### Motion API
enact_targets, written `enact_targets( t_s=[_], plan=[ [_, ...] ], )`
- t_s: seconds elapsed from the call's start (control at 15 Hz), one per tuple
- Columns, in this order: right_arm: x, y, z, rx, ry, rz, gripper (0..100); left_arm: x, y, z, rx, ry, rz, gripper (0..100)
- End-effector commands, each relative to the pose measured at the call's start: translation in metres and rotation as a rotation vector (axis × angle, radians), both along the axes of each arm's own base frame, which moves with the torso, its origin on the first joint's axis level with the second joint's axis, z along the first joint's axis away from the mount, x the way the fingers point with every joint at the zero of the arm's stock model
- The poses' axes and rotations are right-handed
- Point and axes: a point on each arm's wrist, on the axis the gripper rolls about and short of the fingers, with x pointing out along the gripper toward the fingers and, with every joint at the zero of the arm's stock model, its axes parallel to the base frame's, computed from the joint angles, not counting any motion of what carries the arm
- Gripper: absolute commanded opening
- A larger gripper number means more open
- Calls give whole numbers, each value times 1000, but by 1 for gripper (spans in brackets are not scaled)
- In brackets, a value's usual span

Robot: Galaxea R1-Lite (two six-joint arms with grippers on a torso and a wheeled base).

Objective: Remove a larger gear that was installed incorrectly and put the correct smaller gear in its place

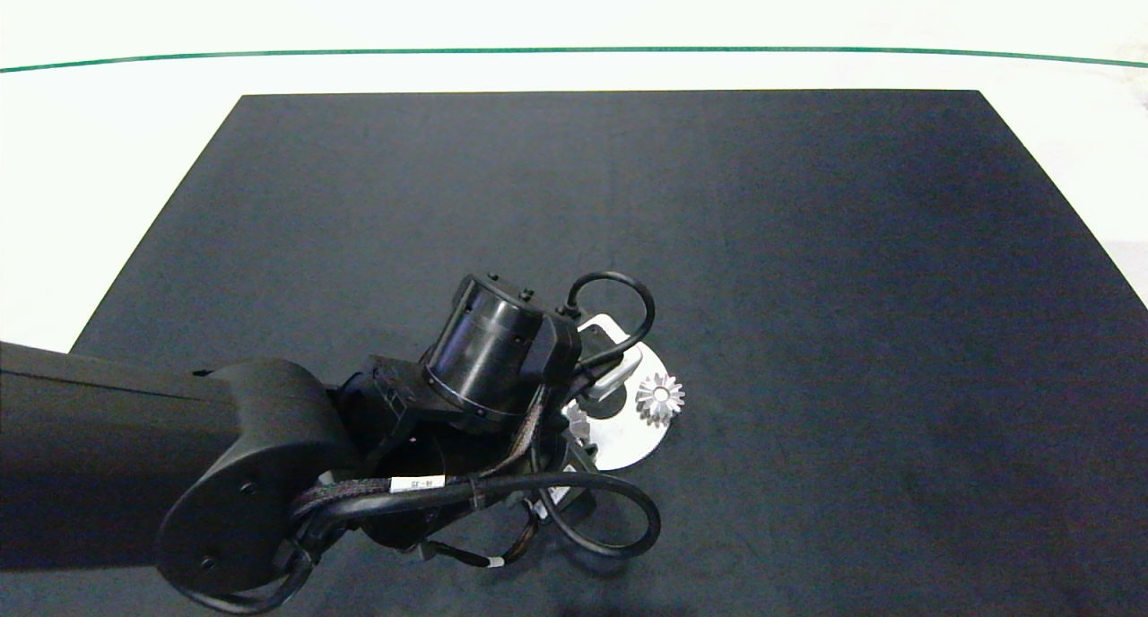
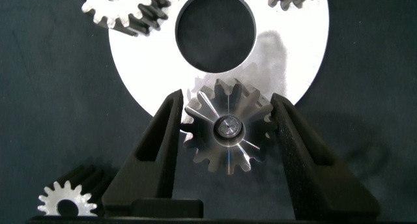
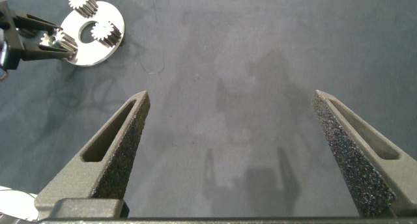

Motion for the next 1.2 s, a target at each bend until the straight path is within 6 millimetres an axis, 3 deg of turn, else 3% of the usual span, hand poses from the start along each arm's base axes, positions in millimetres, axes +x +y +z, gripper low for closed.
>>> enact_targets(
  t_s=[0.07, 0.4, 0.47, 1.2],
  plan=[
    [0, 0, 0, 0, 3, 4, 100, -3, 3, 2, -1, -3, 0, 31],
    [0, 0, 0, 0, 5, 4, 100, -4, 2, 1, -4, 0, 1, 31],
    [0, 0, 0, 0, 5, 4, 100, -3, 3, 1, -4, 0, 2, 100],
    [0, 0, -1, 0, 5, 4, 100, -1, 3, -5, -1, 25, 21, 100]
  ],
)
